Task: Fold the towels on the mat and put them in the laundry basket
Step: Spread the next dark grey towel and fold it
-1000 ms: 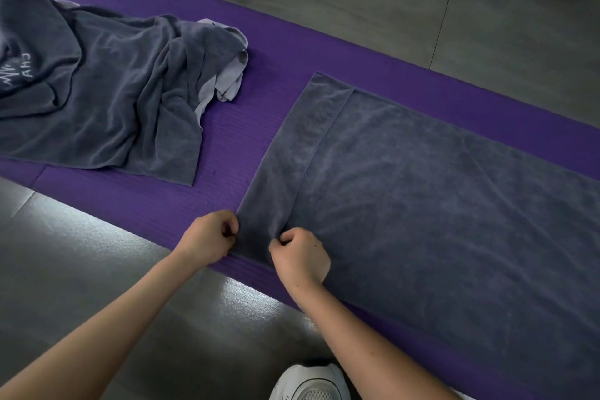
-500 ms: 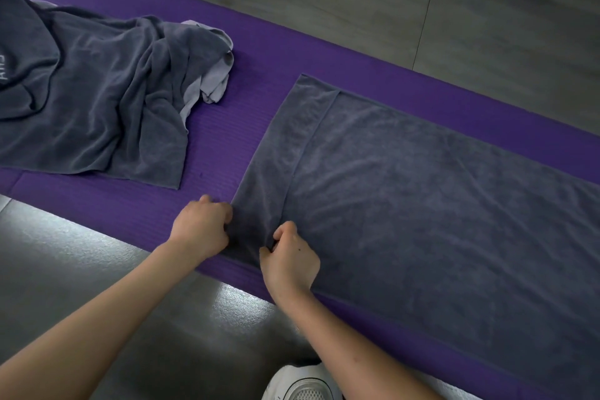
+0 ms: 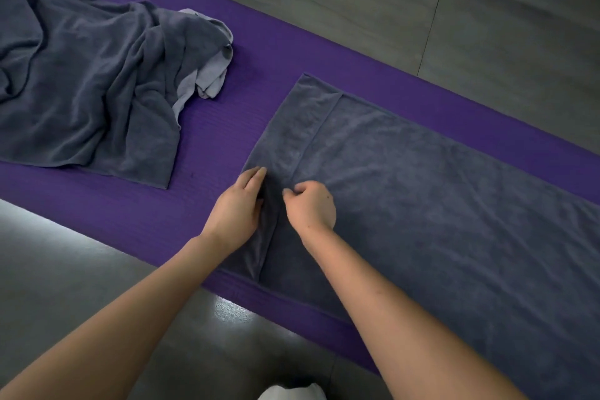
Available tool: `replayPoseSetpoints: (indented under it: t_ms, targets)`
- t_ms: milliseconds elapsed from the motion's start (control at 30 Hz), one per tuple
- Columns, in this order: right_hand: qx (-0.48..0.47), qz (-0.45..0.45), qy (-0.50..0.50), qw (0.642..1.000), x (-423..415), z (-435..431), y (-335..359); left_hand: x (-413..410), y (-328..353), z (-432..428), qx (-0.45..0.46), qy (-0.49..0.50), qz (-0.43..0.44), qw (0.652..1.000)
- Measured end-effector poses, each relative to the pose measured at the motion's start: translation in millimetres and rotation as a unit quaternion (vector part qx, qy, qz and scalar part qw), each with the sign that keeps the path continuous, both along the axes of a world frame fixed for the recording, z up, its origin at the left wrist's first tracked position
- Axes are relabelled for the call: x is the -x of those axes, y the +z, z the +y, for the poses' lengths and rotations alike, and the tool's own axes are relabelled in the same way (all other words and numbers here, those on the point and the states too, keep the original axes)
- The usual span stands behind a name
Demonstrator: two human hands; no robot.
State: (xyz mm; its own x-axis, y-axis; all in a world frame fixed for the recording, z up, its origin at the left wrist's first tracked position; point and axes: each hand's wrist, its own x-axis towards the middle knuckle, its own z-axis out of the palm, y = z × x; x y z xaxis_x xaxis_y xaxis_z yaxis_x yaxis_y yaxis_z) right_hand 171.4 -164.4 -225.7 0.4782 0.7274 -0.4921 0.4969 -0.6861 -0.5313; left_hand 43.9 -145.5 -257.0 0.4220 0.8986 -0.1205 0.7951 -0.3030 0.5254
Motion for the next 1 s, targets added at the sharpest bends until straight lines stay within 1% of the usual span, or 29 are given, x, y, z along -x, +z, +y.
replayPoseSetpoints:
  t_ms: [167,233,300,367,400,467,567,667,800,900,1000]
  targets:
    - [0.082,0.021,-0.038,0.996,6,31,-17,3,-15,1,-0.047,-0.041,0.036,0.997]
    - [0.098,0.024,-0.048,0.994,5,35,-22,6,-20,1,-0.061,-0.062,0.056,0.995]
    - [0.082,-0.008,-0.034,0.996,0,34,-24,10,-21,1,-0.072,-0.085,0.093,0.989]
    - [0.075,-0.059,0.01,0.995,-6,31,-24,13,-19,3,-0.082,-0.109,0.136,0.981]
    - [0.088,-0.073,0.038,0.993,-9,29,-23,12,-16,5,-0.087,-0.115,0.146,0.979]
    - [0.115,-0.088,0.083,0.986,-15,28,-23,8,-9,13,-0.089,-0.118,0.139,0.979]
    - [0.076,-0.123,0.083,0.986,-26,37,-23,-4,-1,33,-0.096,-0.099,0.099,0.985]
    - [0.041,-0.144,0.048,0.988,-36,59,-21,-23,-11,54,-0.128,-0.114,0.118,0.978]
    - [0.055,-0.125,0.037,0.99,-38,85,-24,-41,-29,68,-0.11,-0.129,0.144,0.975]
    - [0.064,-0.117,0.021,0.991,-43,90,-29,-40,-35,67,-0.111,-0.14,0.147,0.973]
    - [0.065,-0.136,0.048,0.987,-44,82,-30,-37,-36,66,-0.117,-0.156,0.163,0.967]
